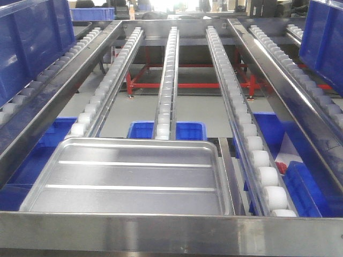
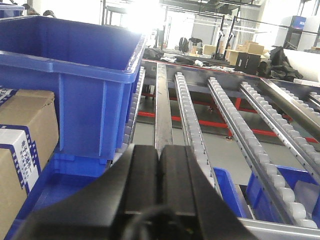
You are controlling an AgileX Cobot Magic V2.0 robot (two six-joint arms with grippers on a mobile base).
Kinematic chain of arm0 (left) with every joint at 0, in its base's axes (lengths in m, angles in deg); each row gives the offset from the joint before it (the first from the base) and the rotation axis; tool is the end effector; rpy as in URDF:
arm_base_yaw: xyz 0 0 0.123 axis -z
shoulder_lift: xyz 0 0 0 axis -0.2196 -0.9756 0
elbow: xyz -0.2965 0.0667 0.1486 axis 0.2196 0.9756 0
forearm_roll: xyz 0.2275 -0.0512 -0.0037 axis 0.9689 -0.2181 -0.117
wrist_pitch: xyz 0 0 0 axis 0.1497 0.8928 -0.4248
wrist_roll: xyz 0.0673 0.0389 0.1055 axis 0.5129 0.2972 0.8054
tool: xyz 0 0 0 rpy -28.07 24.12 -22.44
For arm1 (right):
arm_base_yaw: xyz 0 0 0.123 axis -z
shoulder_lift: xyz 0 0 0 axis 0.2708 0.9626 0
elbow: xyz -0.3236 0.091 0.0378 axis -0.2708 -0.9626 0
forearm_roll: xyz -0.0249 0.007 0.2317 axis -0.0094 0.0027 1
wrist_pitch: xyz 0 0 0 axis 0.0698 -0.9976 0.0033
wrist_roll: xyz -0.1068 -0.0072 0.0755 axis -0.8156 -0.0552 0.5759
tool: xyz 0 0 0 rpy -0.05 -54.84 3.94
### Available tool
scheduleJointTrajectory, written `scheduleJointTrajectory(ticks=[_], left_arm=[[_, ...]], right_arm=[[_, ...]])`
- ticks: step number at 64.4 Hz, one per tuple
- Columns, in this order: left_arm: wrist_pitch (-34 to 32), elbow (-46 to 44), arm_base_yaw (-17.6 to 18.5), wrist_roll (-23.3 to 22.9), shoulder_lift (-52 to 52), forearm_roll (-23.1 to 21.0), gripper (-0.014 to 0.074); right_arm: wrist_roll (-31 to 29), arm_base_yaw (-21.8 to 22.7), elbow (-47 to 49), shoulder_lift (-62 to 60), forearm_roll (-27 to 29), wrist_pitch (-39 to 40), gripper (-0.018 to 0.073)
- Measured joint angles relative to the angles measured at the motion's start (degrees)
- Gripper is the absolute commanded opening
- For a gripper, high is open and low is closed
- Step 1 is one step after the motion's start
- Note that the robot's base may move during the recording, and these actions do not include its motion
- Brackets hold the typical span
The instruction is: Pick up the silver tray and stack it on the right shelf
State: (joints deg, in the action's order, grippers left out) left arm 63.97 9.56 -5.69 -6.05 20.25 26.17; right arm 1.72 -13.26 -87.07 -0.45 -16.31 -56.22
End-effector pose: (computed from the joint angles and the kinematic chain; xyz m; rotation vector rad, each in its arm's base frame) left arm 0.0220 -0.0030 0.2201 0.0153 1.3943 -0.1878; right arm 0.0242 -0.0008 0.2022 0.0974 1.5323 0.0359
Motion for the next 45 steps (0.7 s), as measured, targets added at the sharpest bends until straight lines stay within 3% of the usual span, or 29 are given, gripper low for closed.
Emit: scheduleJointTrajectory(ticks=[45], left_arm=[[-0.5, 0.0, 0.0, 0.0, 0.0, 0.0, -0.0101]], right_arm=[[0.0, 0.0, 0.0, 0.0, 0.0, 0.0, 0.0056]])
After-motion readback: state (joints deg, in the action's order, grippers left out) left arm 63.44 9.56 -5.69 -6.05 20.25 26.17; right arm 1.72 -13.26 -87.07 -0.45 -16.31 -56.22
